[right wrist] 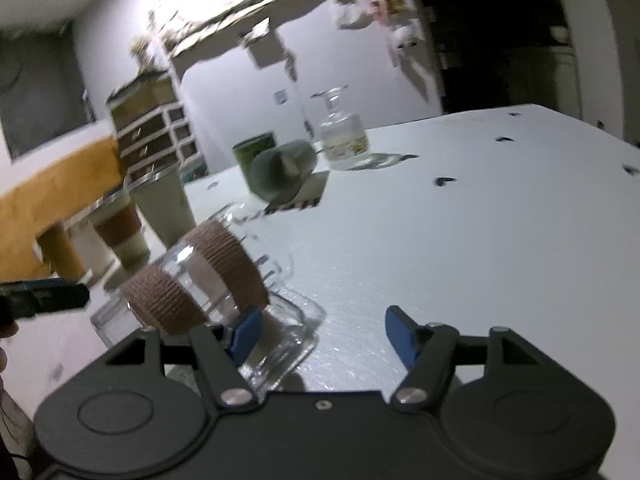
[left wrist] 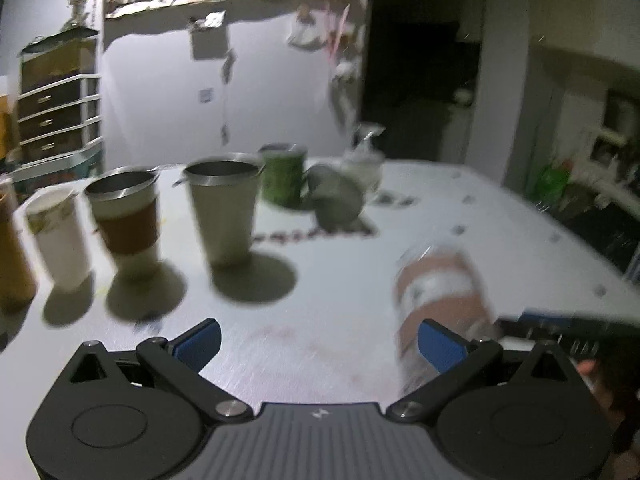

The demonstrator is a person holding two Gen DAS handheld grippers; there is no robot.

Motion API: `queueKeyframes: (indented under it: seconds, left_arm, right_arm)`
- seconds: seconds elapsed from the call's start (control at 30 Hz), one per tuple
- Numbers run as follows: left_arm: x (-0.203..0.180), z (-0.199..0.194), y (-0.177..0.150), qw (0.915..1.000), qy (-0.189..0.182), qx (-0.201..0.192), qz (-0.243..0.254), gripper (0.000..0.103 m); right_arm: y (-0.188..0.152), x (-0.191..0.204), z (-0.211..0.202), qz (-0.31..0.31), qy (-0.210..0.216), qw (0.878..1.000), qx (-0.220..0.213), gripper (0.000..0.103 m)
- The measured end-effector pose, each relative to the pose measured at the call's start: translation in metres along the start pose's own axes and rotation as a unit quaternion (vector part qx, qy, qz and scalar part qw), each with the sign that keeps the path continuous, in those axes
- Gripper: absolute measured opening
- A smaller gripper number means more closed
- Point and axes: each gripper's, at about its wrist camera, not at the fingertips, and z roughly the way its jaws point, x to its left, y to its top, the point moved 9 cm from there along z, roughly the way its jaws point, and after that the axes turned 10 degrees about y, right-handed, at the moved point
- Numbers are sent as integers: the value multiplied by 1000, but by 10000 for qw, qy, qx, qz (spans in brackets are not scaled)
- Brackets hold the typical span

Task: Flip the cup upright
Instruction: 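Lift the glass mug with the right gripper and rotate it upright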

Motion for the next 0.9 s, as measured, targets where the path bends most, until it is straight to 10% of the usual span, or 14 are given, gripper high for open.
queueKeyframes:
  seconds: [0.23,0.6,0.7,0.9]
  left_arm:
    - [-49,37,43,9868,-1231,1020,-272,102]
    - [-111,126,23,9617,-1000,2465,668,94]
    - [-108,129,17,9597,-986,2542,673,78]
    - [-92,103,25,9712,-919,2081,707,78]
  right_arm:
    - [-1,5,-32,218,230,9985,-446,69]
    - [-8,28,-35,-5,583,9972,-460,69]
    - [-8,30,-37,-56,611,9970,-478,69]
    - [-7,34,-38,-105,636,9967,-500,69]
